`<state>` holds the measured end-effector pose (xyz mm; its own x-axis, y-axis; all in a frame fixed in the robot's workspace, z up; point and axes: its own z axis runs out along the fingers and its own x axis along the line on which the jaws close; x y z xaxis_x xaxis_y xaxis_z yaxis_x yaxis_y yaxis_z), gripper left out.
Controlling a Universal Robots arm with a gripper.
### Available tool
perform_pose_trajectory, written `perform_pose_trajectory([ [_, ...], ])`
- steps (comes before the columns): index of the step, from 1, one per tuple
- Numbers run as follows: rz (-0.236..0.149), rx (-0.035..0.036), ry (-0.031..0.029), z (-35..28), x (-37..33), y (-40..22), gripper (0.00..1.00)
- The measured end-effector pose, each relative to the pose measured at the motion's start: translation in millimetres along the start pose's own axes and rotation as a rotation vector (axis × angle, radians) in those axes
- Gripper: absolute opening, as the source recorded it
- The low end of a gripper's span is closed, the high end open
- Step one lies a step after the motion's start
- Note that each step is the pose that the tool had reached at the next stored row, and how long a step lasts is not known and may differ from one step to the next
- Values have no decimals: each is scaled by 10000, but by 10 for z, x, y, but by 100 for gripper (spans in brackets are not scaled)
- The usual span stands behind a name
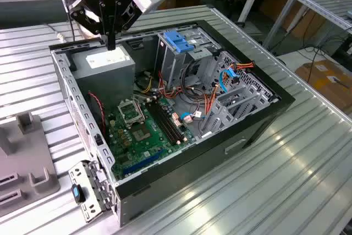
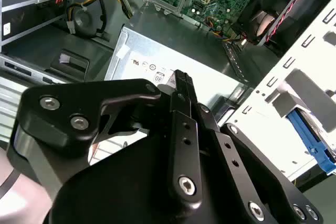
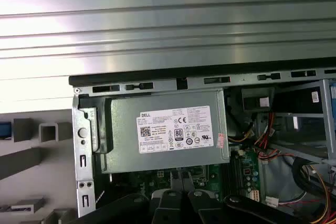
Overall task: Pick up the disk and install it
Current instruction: 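Reach for the disk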
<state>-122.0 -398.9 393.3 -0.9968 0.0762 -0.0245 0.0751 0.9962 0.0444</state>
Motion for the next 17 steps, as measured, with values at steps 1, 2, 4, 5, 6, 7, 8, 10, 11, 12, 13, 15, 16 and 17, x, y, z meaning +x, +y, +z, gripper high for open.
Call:
perform_pose_trajectory([
  [1,0,0,0,0,0,0,11],
  [2,0,0,0,0,0,0,11],
  [4,0,0,0,0,0,0,11],
  [5,0,0,0,0,0,0,11],
  [6,0,0,0,0,0,0,11],
  [7,0,0,0,0,0,0,11],
  [8,0,0,0,0,0,0,11],
  [10,0,0,0,0,0,0,11],
  [11,0,0,0,0,0,0,11],
  [12,0,0,0,0,0,0,11],
  [13,0,0,0,0,2,0,11],
  [15,2,0,0,0,21,-2,11],
  [16,0,0,0,-1,45,-3,11],
  [17,0,0,0,-1,61,-4,11],
])
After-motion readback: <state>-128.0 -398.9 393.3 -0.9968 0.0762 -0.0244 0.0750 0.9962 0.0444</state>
